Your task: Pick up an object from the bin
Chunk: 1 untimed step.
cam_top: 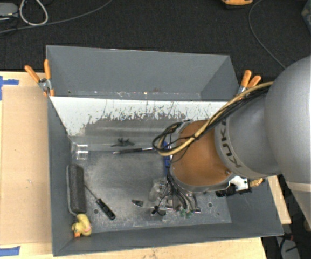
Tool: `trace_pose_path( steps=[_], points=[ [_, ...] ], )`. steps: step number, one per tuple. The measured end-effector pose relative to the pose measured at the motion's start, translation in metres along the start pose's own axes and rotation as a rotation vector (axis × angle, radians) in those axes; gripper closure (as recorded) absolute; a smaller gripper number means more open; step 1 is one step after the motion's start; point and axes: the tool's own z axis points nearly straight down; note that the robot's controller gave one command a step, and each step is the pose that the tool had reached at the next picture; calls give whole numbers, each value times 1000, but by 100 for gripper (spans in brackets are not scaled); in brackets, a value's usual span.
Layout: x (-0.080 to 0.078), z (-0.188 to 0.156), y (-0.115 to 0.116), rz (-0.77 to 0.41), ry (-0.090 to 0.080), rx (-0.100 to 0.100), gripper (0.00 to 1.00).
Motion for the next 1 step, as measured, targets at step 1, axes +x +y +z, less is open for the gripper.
trace_pose_path(
  steps=[1],
  points=[
    [0, 0, 0, 1, 1, 0, 100]
  ],
)
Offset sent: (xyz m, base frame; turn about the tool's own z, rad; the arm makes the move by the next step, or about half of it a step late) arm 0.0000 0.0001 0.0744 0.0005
